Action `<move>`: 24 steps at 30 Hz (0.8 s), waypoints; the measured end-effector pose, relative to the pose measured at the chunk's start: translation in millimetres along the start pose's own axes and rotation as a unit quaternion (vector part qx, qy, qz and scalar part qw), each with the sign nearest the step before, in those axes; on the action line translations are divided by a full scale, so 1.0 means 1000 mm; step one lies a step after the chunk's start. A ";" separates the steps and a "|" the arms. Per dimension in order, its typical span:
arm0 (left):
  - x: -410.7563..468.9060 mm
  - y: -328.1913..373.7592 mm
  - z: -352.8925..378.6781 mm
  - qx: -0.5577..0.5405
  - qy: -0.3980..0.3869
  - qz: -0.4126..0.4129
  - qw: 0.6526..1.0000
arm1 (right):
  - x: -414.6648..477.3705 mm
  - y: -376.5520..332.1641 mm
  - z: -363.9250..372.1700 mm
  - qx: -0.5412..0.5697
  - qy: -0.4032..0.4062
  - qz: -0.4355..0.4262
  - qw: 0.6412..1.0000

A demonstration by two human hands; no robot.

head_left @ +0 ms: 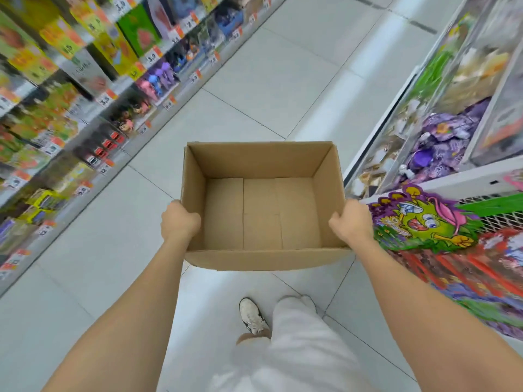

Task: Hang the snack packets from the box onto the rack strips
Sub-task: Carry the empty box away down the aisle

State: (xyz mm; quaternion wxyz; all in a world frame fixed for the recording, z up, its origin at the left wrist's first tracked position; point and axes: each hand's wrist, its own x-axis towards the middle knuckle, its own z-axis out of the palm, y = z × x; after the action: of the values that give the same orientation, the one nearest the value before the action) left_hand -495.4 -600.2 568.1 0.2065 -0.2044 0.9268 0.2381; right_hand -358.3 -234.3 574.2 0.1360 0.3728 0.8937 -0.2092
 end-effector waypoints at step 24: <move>0.257 0.669 0.089 0.065 -0.063 0.180 0.980 | 0.479 -0.016 -0.254 0.129 0.101 0.240 0.957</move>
State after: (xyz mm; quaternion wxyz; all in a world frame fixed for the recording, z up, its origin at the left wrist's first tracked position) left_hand -1002.6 -88.2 611.9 0.2308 -0.0054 0.9471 0.2232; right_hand -720.4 168.8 609.8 0.0417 0.6102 0.7523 -0.2449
